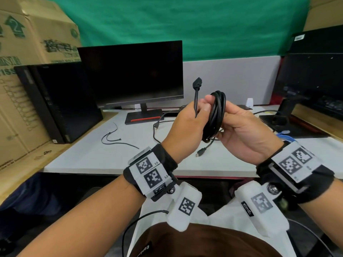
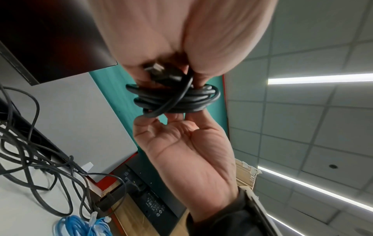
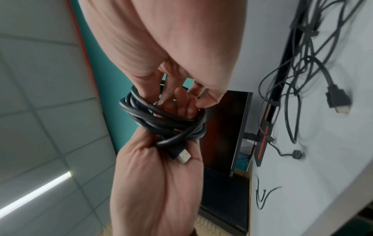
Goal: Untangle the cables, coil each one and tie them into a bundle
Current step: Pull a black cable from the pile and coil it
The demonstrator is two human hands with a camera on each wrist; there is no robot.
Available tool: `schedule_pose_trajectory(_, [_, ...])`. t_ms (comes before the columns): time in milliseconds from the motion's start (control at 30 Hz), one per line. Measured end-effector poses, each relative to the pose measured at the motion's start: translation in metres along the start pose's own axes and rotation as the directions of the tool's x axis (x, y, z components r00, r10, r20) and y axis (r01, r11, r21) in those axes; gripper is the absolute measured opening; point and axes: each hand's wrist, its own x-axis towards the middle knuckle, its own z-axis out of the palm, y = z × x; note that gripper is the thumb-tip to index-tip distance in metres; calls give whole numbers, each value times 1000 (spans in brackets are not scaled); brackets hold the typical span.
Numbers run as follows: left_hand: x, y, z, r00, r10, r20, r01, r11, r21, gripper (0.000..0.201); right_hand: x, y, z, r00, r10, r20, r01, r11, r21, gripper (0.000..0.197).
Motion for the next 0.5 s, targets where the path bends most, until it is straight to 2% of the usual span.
schedule_pose_trajectory(133, [3,-2,4,982,64,-180,-50,995,81,32,0,2,0,999,-41,7,41,998,-57,28])
schedule_pose_trajectory(200, [3,-4,3,969,91,-231,-71,993,93,32,0,3,2,998,-67,9,67,995,-71,24])
schedule_pose_trajectory(267, [4,-6,2,961,122,-250,-87,985,147,36,0,3,4,995,-103,20,104,991,-82,20])
schedule_pose_trajectory(367, [2,-10,3,947,186,-261,-143,974,174,28,1,4,6,987,-159,-2,157,981,-116,18])
schedule_pose_trajectory(500, [-3,-15,8,952,151,-265,-113,981,156,28,2,7,4,986,-150,-76,141,983,-117,16])
